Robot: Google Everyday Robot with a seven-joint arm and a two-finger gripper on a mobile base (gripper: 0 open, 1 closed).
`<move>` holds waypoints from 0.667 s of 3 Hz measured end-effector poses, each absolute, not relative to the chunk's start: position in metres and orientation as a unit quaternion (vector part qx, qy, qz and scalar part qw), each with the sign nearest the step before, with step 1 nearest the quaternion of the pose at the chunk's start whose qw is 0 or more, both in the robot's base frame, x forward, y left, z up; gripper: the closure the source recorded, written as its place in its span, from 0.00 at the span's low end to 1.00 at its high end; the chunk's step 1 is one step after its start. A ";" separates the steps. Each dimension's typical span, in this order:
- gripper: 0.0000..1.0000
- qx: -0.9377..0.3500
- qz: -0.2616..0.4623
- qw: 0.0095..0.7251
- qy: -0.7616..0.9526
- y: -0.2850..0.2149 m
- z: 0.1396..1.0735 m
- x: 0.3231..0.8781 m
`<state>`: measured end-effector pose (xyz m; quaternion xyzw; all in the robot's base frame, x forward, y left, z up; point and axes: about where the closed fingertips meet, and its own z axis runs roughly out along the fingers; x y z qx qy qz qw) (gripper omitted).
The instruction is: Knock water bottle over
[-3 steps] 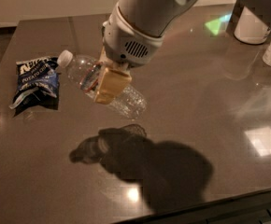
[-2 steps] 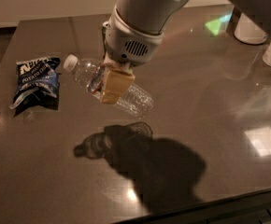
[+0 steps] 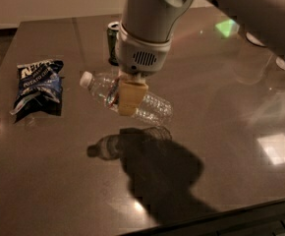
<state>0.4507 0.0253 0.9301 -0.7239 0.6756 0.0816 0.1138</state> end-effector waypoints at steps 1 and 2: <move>0.35 -0.726 0.062 0.087 0.680 0.019 0.920 0.453; 0.12 -0.724 0.050 0.069 0.684 0.012 0.912 0.455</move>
Offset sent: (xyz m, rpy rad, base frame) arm 0.0041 -0.0254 -0.0312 -0.1795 0.0536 -0.0165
